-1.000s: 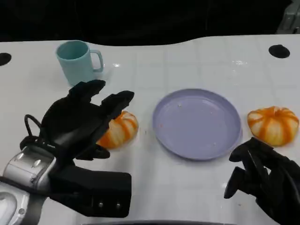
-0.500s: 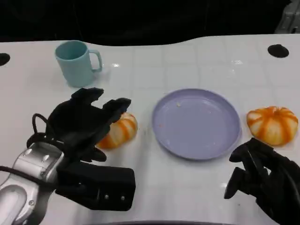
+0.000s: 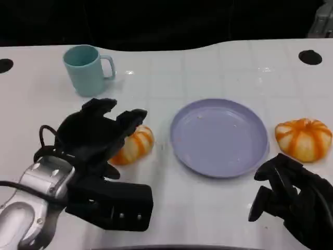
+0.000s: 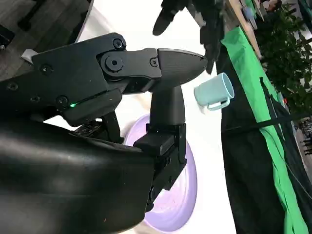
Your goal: Grasp the bread from the table and place it into the plate.
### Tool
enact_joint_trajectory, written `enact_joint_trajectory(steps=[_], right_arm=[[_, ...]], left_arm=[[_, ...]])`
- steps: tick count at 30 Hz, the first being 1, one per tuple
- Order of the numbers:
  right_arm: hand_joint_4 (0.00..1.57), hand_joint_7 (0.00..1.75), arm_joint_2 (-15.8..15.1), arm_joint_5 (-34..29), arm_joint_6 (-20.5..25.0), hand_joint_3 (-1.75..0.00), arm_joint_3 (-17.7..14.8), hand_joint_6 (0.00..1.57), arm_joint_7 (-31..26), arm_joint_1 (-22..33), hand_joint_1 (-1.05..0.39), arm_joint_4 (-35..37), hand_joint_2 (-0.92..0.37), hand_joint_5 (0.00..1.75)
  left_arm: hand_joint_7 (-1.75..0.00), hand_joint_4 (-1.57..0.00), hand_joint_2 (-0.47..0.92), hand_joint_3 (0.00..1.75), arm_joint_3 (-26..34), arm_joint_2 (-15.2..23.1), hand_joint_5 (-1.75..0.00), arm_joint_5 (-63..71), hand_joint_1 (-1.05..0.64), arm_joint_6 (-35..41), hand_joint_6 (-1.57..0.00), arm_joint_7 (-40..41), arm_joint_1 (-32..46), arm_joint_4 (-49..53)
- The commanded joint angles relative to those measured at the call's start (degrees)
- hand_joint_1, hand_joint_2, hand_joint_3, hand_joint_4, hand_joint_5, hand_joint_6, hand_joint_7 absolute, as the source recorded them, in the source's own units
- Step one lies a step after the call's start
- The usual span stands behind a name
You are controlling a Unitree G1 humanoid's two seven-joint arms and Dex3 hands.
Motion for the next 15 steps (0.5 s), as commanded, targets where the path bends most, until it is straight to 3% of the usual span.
enact_joint_trajectory(steps=[1, 7, 15], right_arm=[[0.63, 1.6, -0.58, 0.76, -0.24, -0.36, -0.8, 0.5, 0.22, 0.19, -0.44, -0.19, -0.92, 1.75], [0.63, 1.6, -0.44, 0.69, 0.2, -0.35, -0.76, 0.49, -0.13, 0.23, -0.45, -0.52, -0.92, 1.75], [0.63, 1.59, -0.38, 0.82, 0.24, -0.35, -0.96, 0.5, -0.2, 0.84, -0.45, -0.91, -0.92, 1.75]], left_arm=[[0.0, 0.0, 0.76, 0.01, -1.38, -1.45, -0.26, -0.39, -0.4, 1.13, -0.18, 1.05, -3.71, 5.51], [-0.01, 0.0, 0.76, 0.0, -2.67, -3.37, -0.31, -0.88, -0.4, 2.18, -0.2, 1.93, -7.37, 11.84], [-0.01, -0.02, 0.76, 0.0, -5.91, -7.95, -0.33, -1.28, -0.45, 3.59, -0.21, 6.19, -16.75, 30.8]])
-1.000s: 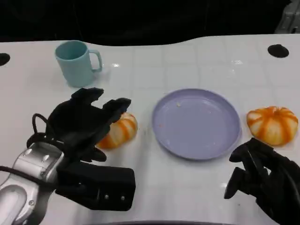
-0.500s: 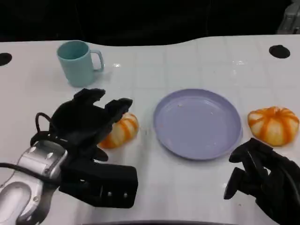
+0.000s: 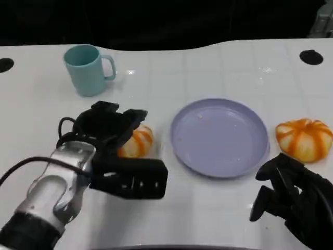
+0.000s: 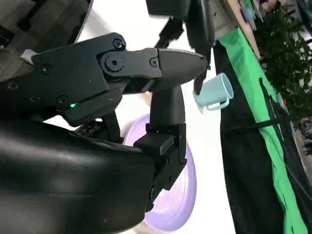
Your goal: Grasp the bread from the table and place it into the plate.
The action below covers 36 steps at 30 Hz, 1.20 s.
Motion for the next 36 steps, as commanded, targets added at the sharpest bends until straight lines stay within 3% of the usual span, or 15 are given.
enact_joint_trajectory(steps=[1, 10, 21, 35, 36], right_arm=[[0.63, 1.59, -0.44, 0.74, 0.35, -0.35, -0.54, 0.5, -0.4, 0.68, -0.44, -0.94, -0.92, 1.75], [0.63, 1.58, -0.66, 1.01, -0.13, -0.36, -0.57, 0.49, 0.31, 1.19, -0.44, -1.17, -0.92, 1.75], [0.63, 1.59, -1.21, 0.82, -0.38, -0.35, -0.55, 0.49, 0.56, 1.62, -0.46, -1.77, -0.92, 1.75], [0.64, 1.59, -1.06, 1.43, 0.06, -0.34, -0.89, 0.5, 0.4, 1.93, -0.46, -2.12, -0.92, 1.75], [0.64, 1.59, -1.0, 1.56, -0.11, -0.34, -0.92, 0.5, 0.55, 2.12, -0.46, -2.14, -0.92, 1.75]], left_arm=[[0.0, -0.02, 0.76, 0.0, -1.58, -1.39, -0.33, -1.04, -0.45, 0.1, -0.2, 3.66, -4.76, 8.22], [-0.01, -0.01, 0.76, 0.0, -4.16, -5.54, -0.34, -4.61, -0.43, -1.35, -0.22, 7.23, -13.61, 27.03], [0.0, -0.06, 0.75, 0.0, -6.56, -8.5, -0.26, -8.53, -0.37, -4.66, -0.23, 8.56, -18.34, 41.71], [-0.01, -0.21, 0.85, 0.01, -8.31, -10.16, -0.15, -9.6, -0.29, -5.93, -0.28, 14.2, -19.06, 47.77], [-0.01, -0.21, 0.85, 0.01, -7.83, -9.84, -0.15, -9.95, -0.29, -7.23, -0.28, 17.99, -18.48, 47.75]])
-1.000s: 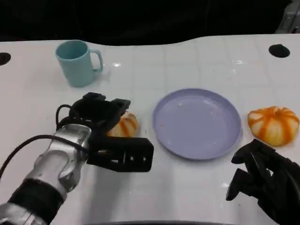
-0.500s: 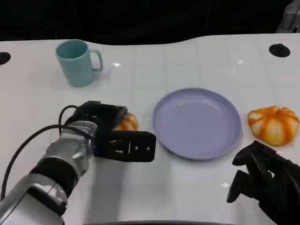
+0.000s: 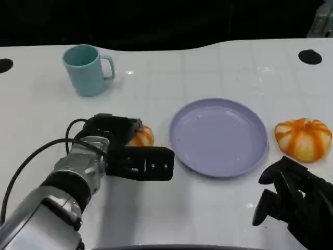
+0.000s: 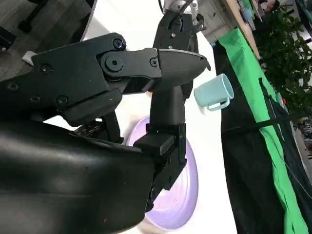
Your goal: Grasp the bread from the table and place it into the plate.
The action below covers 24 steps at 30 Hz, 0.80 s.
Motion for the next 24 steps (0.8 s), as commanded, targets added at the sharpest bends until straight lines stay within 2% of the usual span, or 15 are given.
enact_joint_trajectory(steps=[1, 2, 3, 5, 7, 10, 11, 12, 14, 15, 17, 19, 22, 24], right_arm=[[0.64, 1.59, -0.54, 0.85, -0.35, -0.34, -0.5, 0.5, 0.19, 0.61, -0.46, -0.66, -0.92, 1.75], [0.64, 1.59, -0.61, 0.75, -0.75, -0.34, -0.43, 0.5, 0.43, 0.72, -0.46, -0.6, -0.92, 1.75], [0.63, 1.59, -0.67, 0.65, -1.03, -0.35, -0.37, 0.5, 0.59, 0.78, -0.46, -0.55, -0.92, 1.75], [0.63, 1.59, -0.69, 0.53, -1.13, -0.36, -0.34, 0.49, 0.64, 0.79, -0.46, -0.59, -0.92, 1.75], [0.63, 1.59, -0.63, 0.62, -0.95, -0.35, -0.45, 0.49, 0.56, 0.75, -0.47, -0.65, -0.92, 1.75], [0.64, 1.59, -0.76, 0.67, -0.83, -0.35, -0.57, 0.49, 0.65, 0.59, -0.47, -0.5, -0.92, 1.75], [0.64, 1.59, -0.82, 0.64, -0.73, -0.34, -0.61, 0.5, 0.62, 0.51, -0.47, -0.46, -0.92, 1.75], [0.65, 1.59, -0.88, 0.6, -0.57, -0.34, -0.61, 0.5, 0.55, 0.45, -0.47, -0.48, -0.92, 1.75], [0.65, 1.59, -0.97, 0.48, -0.35, -0.34, -0.56, 0.5, 0.44, 0.37, -0.47, -0.55, -0.92, 1.75], [0.65, 1.6, -0.92, 0.56, -0.24, -0.34, -0.59, 0.5, 0.35, 0.34, -0.47, -0.57, -0.92, 1.75], [0.65, 1.6, -0.9, 0.62, -0.36, -0.34, -0.63, 0.5, 0.43, 0.29, -0.46, -0.44, -0.92, 1.75], [0.65, 1.6, -0.95, 0.49, -0.73, -0.34, -0.58, 0.5, 0.67, 0.22, -0.46, -0.14, -0.92, 1.75], [0.65, 1.6, -0.9, 0.56, -0.78, -0.35, -0.6, 0.5, 0.8, 0.03, -0.46, 0.24, -0.92, 1.75], [0.65, 1.6, -0.71, 0.52, -0.48, -0.35, -0.56, 0.5, 0.41, -0.12, -0.46, 0.25, -0.92, 1.75]], left_arm=[[-0.08, -0.5, 0.88, 0.06, 0.36, 0.69, -0.63, -1.2, -0.28, -2.46, -0.64, 6.98, 1.42, 1.28], [-0.09, -0.6, 0.9, 0.09, 0.32, 1.2, -0.96, -1.17, -0.28, -4.22, -0.84, 11.06, 1.92, 1.3], [-0.16, -0.74, 0.91, 0.1, 0.19, 1.52, -1.42, -1.12, -0.27, -5.46, -1.06, 13.81, 2.18, 1.45], [-0.26, -0.81, 0.92, 0.13, 0.04, 1.87, -1.68, -1.21, -0.26, -7.07, -1.18, 16.89, 2.39, 1.84], [-0.89, -0.83, 0.92, 0.22, -0.08, 2.07, -1.73, -1.14, -0.26, -7.68, -0.93, 19.5, 2.53, 2.1], [-1.33, -0.86, 0.91, 0.22, 0.41, 2.25, -1.74, -1.75, -0.24, -8.29, -0.76, 22.23, 2.59, 1.78], [-1.55, -0.87, 0.91, 0.2, 0.66, 2.28, -1.75, -2.08, -0.22, -8.37, -0.68, 23.18, 2.58, 1.52], [-1.64, -0.87, 0.91, 0.19, 0.93, 2.27, -1.75, -2.42, -0.2, -8.39, -0.65, 23.85, 2.48, 1.27], [-1.72, -0.87, 0.9, 0.18, 1.85, 2.1, -1.75, -3.41, -0.17, -8.43, -0.58, 24.46, 2.11, 0.64], [-1.55, -0.87, 0.91, 0.21, 2.36, 2.06, -1.75, -3.82, -0.15, -8.55, -0.58, 24.66, 1.96, 0.24], [-1.59, -0.88, 0.9, 0.26, 3.42, 1.96, -1.75, -4.83, -0.15, -8.66, -0.55, 24.52, 1.63, -0.59], [-1.7, -0.89, 0.87, 0.37, 4.73, 1.8, -1.75, -6.22, -0.16, -8.3, -0.53, 23.97, 1.14, -1.63], [-1.73, -0.9, 0.83, 0.48, 6.56, 1.72, -1.75, -8.16, -0.18, -7.72, -0.52, 23.11, 0.4, -3.1], [-1.74, -0.9, 0.72, 0.71, 7.92, 1.86, -1.75, -9.53, -0.16, -8.09, -0.53, 22.82, -0.08, -4.2]])
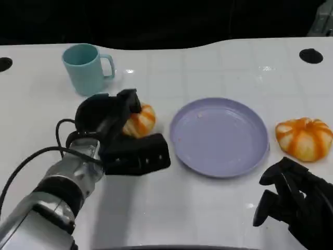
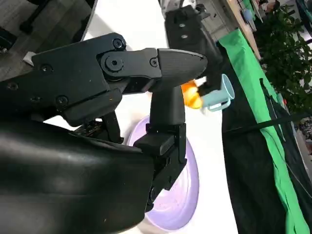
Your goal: Grasp the bread from the table and place it into the plate.
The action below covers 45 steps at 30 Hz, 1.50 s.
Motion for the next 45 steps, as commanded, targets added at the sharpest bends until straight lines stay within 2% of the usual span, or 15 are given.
enact_joint_trajectory(steps=[1, 5, 8, 10, 14, 17, 18, 21, 22, 24, 27, 28, 37, 42, 45], right_arm=[[0.65, 1.6, -0.49, 0.44, -0.05, -0.34, -0.36, 0.5, -0.3, -0.41, -0.46, 0.2, -0.92, 1.75], [0.64, 1.6, -0.35, 0.66, -0.02, -0.35, -0.44, 0.5, -0.25, -0.54, -0.46, 0.44, -0.92, 1.75], [0.64, 1.6, -0.65, 0.09, -0.38, -0.36, -0.19, 0.49, -0.09, -0.6, -0.45, 0.57, -0.92, 1.75], [0.64, 1.6, -0.7, 0.06, -0.57, -0.37, -0.18, 0.49, 0.07, -0.61, -0.45, 0.68, -0.92, 1.75], [0.64, 1.61, -0.68, 0.16, -0.66, -0.38, -0.21, 0.49, 0.21, -0.63, -0.45, 0.77, -0.92, 1.75], [0.64, 1.61, -0.57, 0.29, -0.15, -0.37, -0.21, 0.49, -0.09, -0.61, -0.45, 0.62, -0.92, 1.75], [0.64, 1.61, -0.55, 0.19, -0.26, -0.36, -0.11, 0.49, -0.09, -0.58, -0.45, 0.61, -0.92, 1.75], [0.64, 1.62, -0.56, -0.11, -0.77, -0.37, 0.18, 0.48, 0.06, -0.48, -0.45, 0.64, -0.92, 1.75], [0.63, 1.62, -0.58, -0.1, -0.76, -0.38, 0.22, 0.48, 0.06, -0.45, -0.44, 0.62, -0.92, 1.75], [0.63, 1.62, -0.63, -0.41, -0.6, -0.38, 0.44, 0.47, -0.21, -0.38, -0.44, 0.38, -0.92, 1.75], [0.63, 1.63, -0.65, -0.63, -0.5, -0.39, 0.61, 0.47, -0.31, -0.34, -0.44, 0.16, -0.92, 1.75], [0.63, 1.63, -0.63, -0.62, -0.48, -0.39, 0.63, 0.47, -0.29, -0.33, -0.44, 0.14, -0.92, 1.75], [0.64, 1.63, -0.46, -1.11, -0.59, -0.4, 1.3, 0.47, -0.59, -0.26, -0.44, -0.04, -0.92, 1.75], [0.63, 1.62, -0.45, -1.1, -0.76, -0.41, 1.48, 0.47, -0.56, -0.17, -0.44, -0.13, -0.92, 1.75], [0.63, 1.62, -0.44, -0.97, -0.63, -0.4, 1.48, 0.47, -0.6, -0.12, -0.44, -0.27, -0.92, 1.75]], left_arm=[[-1.74, -0.9, 0.69, 0.77, 2.84, 0.71, -1.75, -3.15, -0.16, 0.04, -0.53, -0.97, -2.41, -2.59], [-1.75, -0.89, 0.63, 0.86, 3.47, 0.92, -1.75, -3.65, -0.14, -0.18, -0.57, -1.47, -3.31, -4.18], [-1.6, -0.87, 0.63, 0.79, 2.85, 0.24, -1.75, -3.24, -0.17, -0.55, -0.62, -1.96, -4.78, -5.68], [-1.66, -0.87, 0.63, 0.75, 2.05, -0.18, -1.75, -2.55, -0.15, -1.37, -0.63, -1.73, -5.48, -6.42], [-1.58, -0.89, 0.61, 0.8, 1.31, -0.47, -1.75, -2.03, -0.18, -1.77, -0.69, -1.7, -6.0, -6.79], [-1.58, -0.91, 0.59, 0.8, 0.25, -2.95, -1.75, -2.1, -0.2, -3.98, -0.7, -3.44, -7.57, -7.8], [-1.33, -0.91, 0.6, 0.81, -0.38, -3.87, -1.75, -1.66, -0.2, -4.34, -0.72, -3.29, -7.94, -7.98], [-1.6, -0.94, 0.52, 0.92, -1.4, -6.07, -1.75, -0.94, -0.2, -4.0, -0.66, -4.08, -8.7, -8.01], [-1.51, -0.96, 0.52, 0.91, -1.76, -6.67, -1.75, -0.76, -0.21, -4.4, -0.7, -4.42, -8.96, -7.84], [-1.6, -0.98, 0.53, 0.91, -2.5, -7.81, -1.75, -0.5, -0.21, -4.89, -0.7, -5.25, -9.48, -7.3], [-1.56, -0.99, 0.55, 0.88, -3.09, -8.98, -1.75, -0.43, -0.23, -5.72, -0.74, -5.72, -9.85, -6.79], [-1.36, -0.98, 0.56, 0.87, -3.39, -9.34, -1.75, -0.26, -0.25, -5.86, -0.78, -5.86, -9.97, -6.68], [-0.69, -0.92, 0.63, 0.71, -5.16, -13.32, -1.75, 0.25, -0.22, -4.74, -0.94, -8.94, -10.91, -3.96], [-0.66, -0.93, 0.67, 0.61, -6.59, -14.26, -1.75, 1.74, -0.24, -3.6, -0.96, -9.04, -11.33, -1.69], [-0.83, -0.89, 0.75, 0.41, -7.22, -14.58, -1.75, 2.13, -0.24, -2.87, -0.9, -9.82, -11.8, -0.66]])
